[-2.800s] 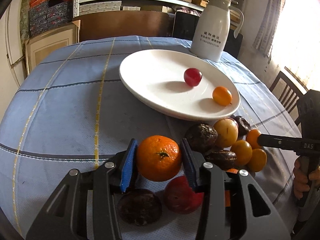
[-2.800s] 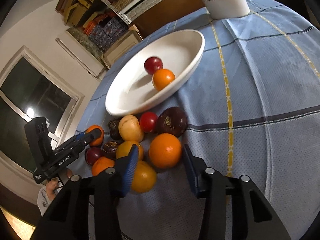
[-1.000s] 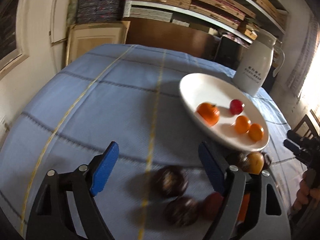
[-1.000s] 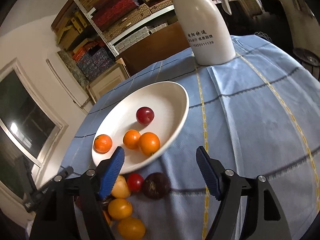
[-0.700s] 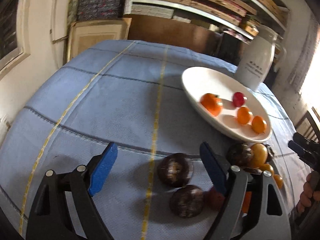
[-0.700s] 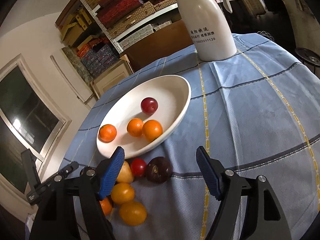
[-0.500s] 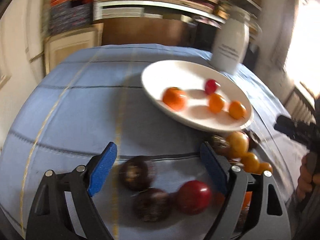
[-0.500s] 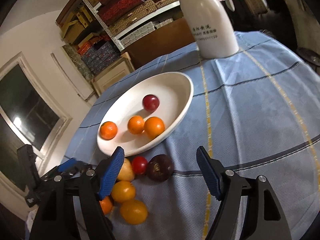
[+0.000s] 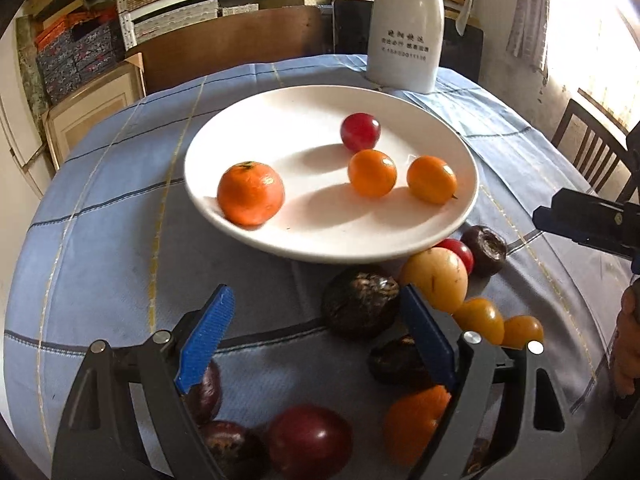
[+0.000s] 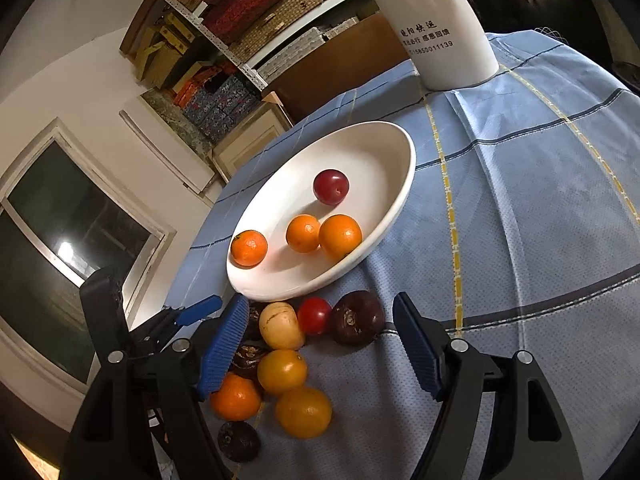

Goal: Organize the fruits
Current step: 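Grasp a pale yellow fruit with the right gripper while the left gripper grasps a dark brown fruit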

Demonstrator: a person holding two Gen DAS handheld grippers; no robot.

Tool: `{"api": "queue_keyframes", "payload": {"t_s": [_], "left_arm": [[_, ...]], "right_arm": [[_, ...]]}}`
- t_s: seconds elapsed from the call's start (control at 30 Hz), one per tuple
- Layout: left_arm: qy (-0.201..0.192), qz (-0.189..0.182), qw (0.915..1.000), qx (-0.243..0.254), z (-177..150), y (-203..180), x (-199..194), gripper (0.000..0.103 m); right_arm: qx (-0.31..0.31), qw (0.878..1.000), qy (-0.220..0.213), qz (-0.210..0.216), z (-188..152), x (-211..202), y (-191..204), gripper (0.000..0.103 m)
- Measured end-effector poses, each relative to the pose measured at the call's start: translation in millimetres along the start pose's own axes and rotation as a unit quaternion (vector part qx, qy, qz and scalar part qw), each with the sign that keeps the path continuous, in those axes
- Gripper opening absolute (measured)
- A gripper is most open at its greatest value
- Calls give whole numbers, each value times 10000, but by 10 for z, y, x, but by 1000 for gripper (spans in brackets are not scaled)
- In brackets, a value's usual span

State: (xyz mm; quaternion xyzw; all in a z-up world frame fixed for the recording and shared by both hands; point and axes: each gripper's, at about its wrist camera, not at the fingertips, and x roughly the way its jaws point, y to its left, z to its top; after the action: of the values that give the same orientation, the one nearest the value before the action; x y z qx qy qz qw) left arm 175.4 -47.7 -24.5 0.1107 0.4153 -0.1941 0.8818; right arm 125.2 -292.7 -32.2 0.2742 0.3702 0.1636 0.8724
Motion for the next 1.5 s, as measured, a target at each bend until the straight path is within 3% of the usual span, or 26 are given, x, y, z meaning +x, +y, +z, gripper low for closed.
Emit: {"api": "queue_keyframes", "payload": {"t_s": [0.2,0.33,0.43,0.63,0.7,0.77,1.0,1.2,1.37,1.5], "left_arm": [[288,376,9989,-10,40,96,110,96],[354,781,9956,-375,-116,451,7,95],[313,623,9957,-607,-221,609,-20,95],[-5,1059,9942,-163,-80,409,-51,95],[24,1013,9947,-149,-48,380,-9,95],[75,1006,9948,-114,-67,356,37,94],[227,464,9980,-366,-113,446,135,89],[187,366,9985,-369,-103,440,137,66],[141,309,9990,-307,-104,419,135,61],[116,283,9992,-246,-102,396,137,57]], "right_arm": [[-8,10000,8,-4,10,5,0,75],[74,10000,-3,28,23,-2,-27,75],[-49,10000,14,10,6,9,20,75],[-174,9998,42,-58,-11,38,47,75],[-212,9997,76,-3,-18,49,65,75],[-310,9993,142,129,-35,67,108,65],[-488,9957,627,482,-99,255,267,48],[-913,9930,739,116,-102,447,518,42],[-1598,9829,732,-550,-173,601,716,40],[-2305,9655,588,-1057,-274,684,883,41]]}}
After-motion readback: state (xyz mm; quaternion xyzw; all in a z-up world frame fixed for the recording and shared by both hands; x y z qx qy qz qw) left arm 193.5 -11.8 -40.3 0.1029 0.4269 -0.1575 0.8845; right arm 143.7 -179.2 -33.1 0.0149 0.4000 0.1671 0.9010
